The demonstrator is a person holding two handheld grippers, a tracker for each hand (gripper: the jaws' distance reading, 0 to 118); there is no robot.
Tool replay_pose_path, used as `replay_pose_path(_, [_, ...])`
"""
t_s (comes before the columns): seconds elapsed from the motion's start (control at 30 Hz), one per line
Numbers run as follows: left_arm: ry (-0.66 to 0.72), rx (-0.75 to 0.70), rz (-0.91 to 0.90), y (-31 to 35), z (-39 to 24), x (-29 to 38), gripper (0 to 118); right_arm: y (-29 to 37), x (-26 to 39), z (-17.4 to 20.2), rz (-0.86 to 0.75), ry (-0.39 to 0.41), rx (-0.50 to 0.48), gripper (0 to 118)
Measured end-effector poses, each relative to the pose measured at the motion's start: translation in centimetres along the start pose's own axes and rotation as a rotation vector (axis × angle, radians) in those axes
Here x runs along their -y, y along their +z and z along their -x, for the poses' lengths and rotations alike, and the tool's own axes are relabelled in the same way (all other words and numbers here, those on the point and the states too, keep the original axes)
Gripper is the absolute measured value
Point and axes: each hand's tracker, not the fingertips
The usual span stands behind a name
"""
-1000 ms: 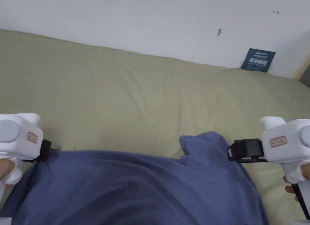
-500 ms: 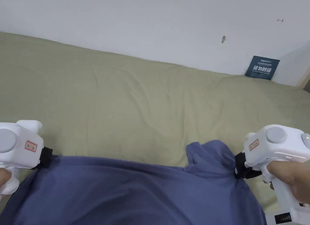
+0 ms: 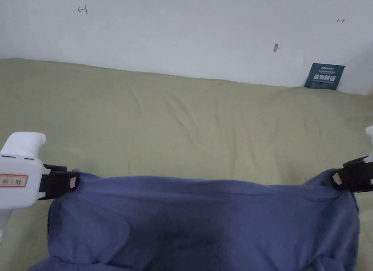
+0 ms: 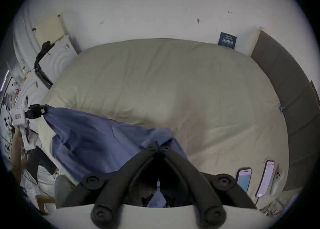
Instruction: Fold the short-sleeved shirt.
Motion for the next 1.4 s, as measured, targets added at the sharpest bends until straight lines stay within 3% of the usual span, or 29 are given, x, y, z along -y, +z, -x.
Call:
replay_pose_path(0.23, [0.044, 0.008, 0.006, 4.9, 0.0, 9.1, 4, 3.6, 11.0, 0.3, -0.011, -0.048, -0.029, 0])
replay_pose_path(0.43, [0.149, 0.006, 0.127, 3.4, 0.8, 17.3, 4, 1.2, 19.9, -0.7, 0.091, -0.183, -0.034, 0])
replay_pose_path(0.63, [0.194, -0.015, 0.133, 2.0, 0.7, 19.9, 4, -0.7, 22.5, -1.5, 0.097, -0.238, 0.0, 0])
replay_pose_path(0.77, [0.192, -0.017, 0.138, 1.9, 0.6, 20.4, 4, -1.2, 22.7, -1.0, 0.112, -0.213, 0.033, 0])
replay_pose_path(0.8, [0.191, -0.014, 0.131, 1.9, 0.6, 20.4, 7, -2.2, 22.8, -2.1, 0.115, -0.223, 0.022, 0])
replay_pose_path(0.83, [0.194, -0.019, 0.132, 1.9, 0.6, 20.3, 19, -2.3, 22.7, -2.1, 0.128, -0.231, 0.01, 1])
replay_pose_path(0.87, [0.21, -0.076, 0.15, 2.2, 0.5, 20.3, 42, -2.1, 22.6, -2.1, 0.138, -0.245, 0.006, 7])
replay_pose_path(0.9, [0.233, -0.093, 0.176, 2.6, 0.4, 20.1, 79, -1.7, 22.5, -1.9, 0.142, -0.251, 0.007, 32])
replay_pose_path(0.93, [0.261, -0.115, 0.2, 3.2, 0.3, 20.0, 97, -0.7, 22.4, -1.4, 0.139, -0.248, 0.014, 63])
replay_pose_path(0.97, [0.291, -0.099, 0.167, 4.3, 0.2, 19.8, 99, 0.4, 22.2, -1.0, 0.122, -0.241, 0.015, 89])
replay_pose_path(1.0, [0.314, -0.065, 0.125, 5.5, 0.0, 19.6, 99, 1.5, 21.9, -0.6, 0.078, -0.233, 0.007, 98])
replay_pose_path(1.17, [0.214, -0.067, -0.147, 10.1, -5.0, 15.1, 99, 6.8, 18.7, 3.8, -0.163, -0.263, -0.022, 97])
replay_pose_path(1.23, [0.143, -0.063, -0.223, 10.4, -7.5, 13.6, 99, 7.7, 17.5, 5.9, -0.263, -0.215, 0.019, 97])
replay_pose_path(1.33, [0.066, -0.148, -0.277, 9.2, -10.5, 12.1, 97, 7.8, 16.7, 8.8, -0.398, -0.103, 0.156, 94])
replay_pose_path(1.37, [0.064, -0.199, -0.272, 8.8, -11.6, 11.7, 95, 7.7, 16.8, 9.8, -0.404, -0.073, 0.194, 85])
replay_pose_path(1.4, [0.069, -0.228, -0.274, 8.4, -12.4, 11.5, 83, 7.5, 16.9, 10.6, -0.401, -0.047, 0.212, 62])
